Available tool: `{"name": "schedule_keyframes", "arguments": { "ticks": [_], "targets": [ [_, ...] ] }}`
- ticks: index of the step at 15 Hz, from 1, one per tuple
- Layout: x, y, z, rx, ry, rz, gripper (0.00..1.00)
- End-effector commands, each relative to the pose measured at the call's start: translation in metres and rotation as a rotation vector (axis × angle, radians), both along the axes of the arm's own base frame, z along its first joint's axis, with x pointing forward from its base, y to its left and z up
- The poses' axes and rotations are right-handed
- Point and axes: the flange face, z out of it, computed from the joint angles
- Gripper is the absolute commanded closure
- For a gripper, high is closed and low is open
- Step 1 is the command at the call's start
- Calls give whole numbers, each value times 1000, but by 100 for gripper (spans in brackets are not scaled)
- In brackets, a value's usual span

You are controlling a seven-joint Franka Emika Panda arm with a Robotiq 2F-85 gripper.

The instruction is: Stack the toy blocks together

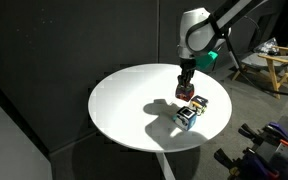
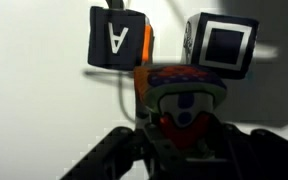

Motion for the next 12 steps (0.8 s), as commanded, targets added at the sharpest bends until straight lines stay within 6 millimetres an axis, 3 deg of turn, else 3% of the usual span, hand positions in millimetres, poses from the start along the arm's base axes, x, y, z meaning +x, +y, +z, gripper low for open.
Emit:
{"name": "schedule_keyframes", "arguments": {
  "ticks": [1, 7, 12],
  "targets": [
    [-17, -11, 26, -26, 10, -81, 81],
    [-30, -31, 46, -33, 19, -173, 81],
    [-41, -51, 51, -17, 10, -173, 81]
  ]
}}
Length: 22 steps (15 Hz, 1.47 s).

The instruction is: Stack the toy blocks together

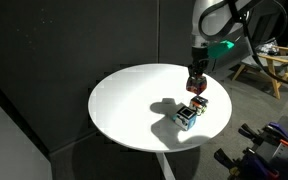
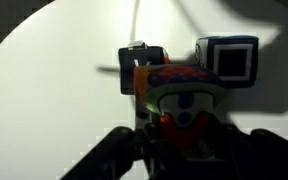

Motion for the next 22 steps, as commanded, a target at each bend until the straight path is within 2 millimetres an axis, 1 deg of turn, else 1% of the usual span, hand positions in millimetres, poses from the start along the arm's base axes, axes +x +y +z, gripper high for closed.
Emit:
{"name": "schedule_keyframes", "arguments": {
  "ticks": [1, 5, 10, 14, 19, 22],
  "targets": [
    [-15, -15, 8, 6, -6, -3, 81],
    [-22, -26, 3, 21, -14, 28, 81],
    [-23, -33, -14, 35, -30, 82, 81],
    [-21, -33, -26, 43, -43, 95, 81],
    [-11, -30, -45, 66, -58, 81, 81],
    [-10, -29, -52, 83, -59, 75, 81]
  ]
}}
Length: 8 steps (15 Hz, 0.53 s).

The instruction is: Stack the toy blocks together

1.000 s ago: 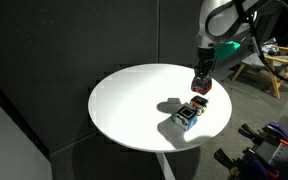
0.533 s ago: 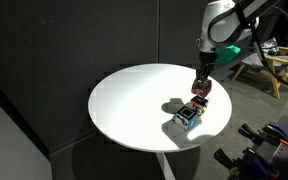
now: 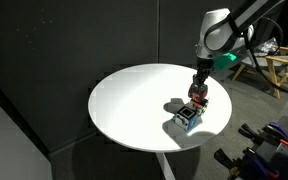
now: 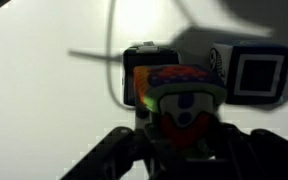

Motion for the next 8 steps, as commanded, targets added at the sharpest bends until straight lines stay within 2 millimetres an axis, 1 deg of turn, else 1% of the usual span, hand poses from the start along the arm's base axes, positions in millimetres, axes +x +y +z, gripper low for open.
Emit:
{"name": "schedule_keyframes", "arguments": {
  "ticks": [1, 8],
  "targets": [
    [6, -2, -3, 28, -11, 7, 81],
    [7, -13, -3, 35, -13, -16, 81]
  ]
}}
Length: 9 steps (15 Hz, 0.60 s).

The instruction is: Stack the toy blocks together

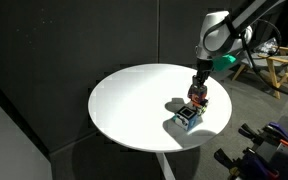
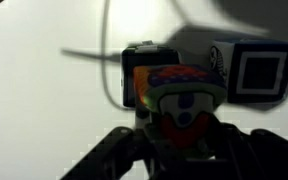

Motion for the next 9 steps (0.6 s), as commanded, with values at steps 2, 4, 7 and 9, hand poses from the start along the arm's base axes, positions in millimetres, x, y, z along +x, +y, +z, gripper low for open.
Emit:
{"name": "schedule_keyframes", "arguments": {
  "ticks": [2, 4, 7, 9],
  "targets": [
    [5, -13, 4, 14, -14, -3, 81],
    [4, -17, 3, 14, -11, -6, 81],
    [3, -22, 0, 15, -6, -9, 81],
    [3, -24, -1, 16, -3, -9, 81]
  ]
}}
